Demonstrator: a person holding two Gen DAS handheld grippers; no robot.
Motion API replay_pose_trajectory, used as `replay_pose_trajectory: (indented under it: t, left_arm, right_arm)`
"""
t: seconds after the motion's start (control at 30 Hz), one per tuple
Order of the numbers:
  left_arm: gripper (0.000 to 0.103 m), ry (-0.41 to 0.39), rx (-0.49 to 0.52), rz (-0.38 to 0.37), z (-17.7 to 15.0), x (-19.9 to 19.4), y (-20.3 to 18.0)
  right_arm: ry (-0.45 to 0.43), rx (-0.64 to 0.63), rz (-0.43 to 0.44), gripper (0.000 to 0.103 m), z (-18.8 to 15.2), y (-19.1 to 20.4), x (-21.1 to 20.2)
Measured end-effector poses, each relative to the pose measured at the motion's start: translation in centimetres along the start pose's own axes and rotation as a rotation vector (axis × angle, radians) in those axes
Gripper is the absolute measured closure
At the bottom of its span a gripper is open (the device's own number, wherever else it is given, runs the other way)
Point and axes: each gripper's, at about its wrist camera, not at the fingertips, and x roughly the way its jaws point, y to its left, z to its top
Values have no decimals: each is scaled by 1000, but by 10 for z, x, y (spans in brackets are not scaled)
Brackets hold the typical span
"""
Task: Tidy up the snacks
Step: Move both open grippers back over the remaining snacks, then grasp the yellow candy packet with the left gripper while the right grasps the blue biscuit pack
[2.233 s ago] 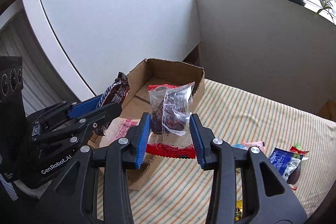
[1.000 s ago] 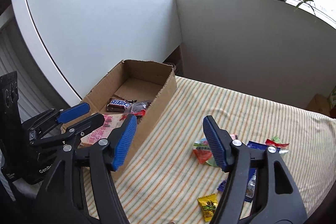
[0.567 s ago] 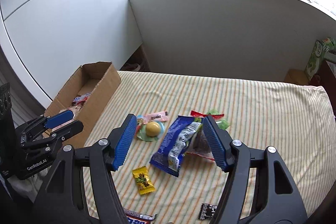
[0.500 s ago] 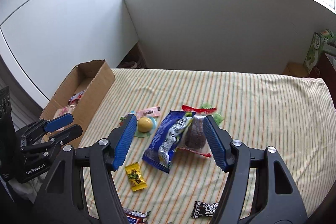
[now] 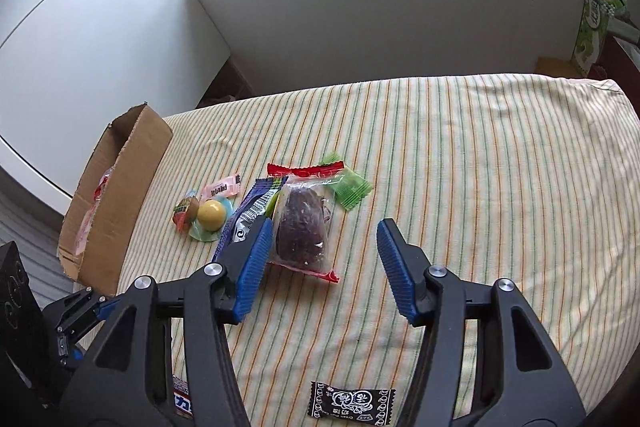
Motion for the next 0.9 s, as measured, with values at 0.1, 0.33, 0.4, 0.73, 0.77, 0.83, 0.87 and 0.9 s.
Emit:
replay_pose_trajectory:
  t: [0.1,0.33,0.4,0.73,0.77,0.83,0.87,0.9]
  left_arm:
    - [58,25,3,-15,-3,5,-2]
    - [58,71,-7,-47,0,20,-10]
    - [58,80,-4,-48,2,25,-15]
    - [58,74,40,33,4,38,-31]
    - [58,72,46,41,4,38,-31]
    - [58,68,56,51,2,38,-33]
    - [58,65,61,55,2,39,-34]
    - [58,63,63,58,1,38,-34]
  right_arm:
    - [13,-18,1,45,0,6,7]
    - [32,-20,-11,45,1,9,17]
    - [40,-24,-14,45,1,9,23]
    - [39,-46,-47,45,1,14,29]
    - [21,-48,-53,45,1,14,22]
    - [-12,-43,-37,45,3,17,10]
    - [-23,-45,-18,45,4,20,5]
    - [-26,-50,-2,45,4,24,2]
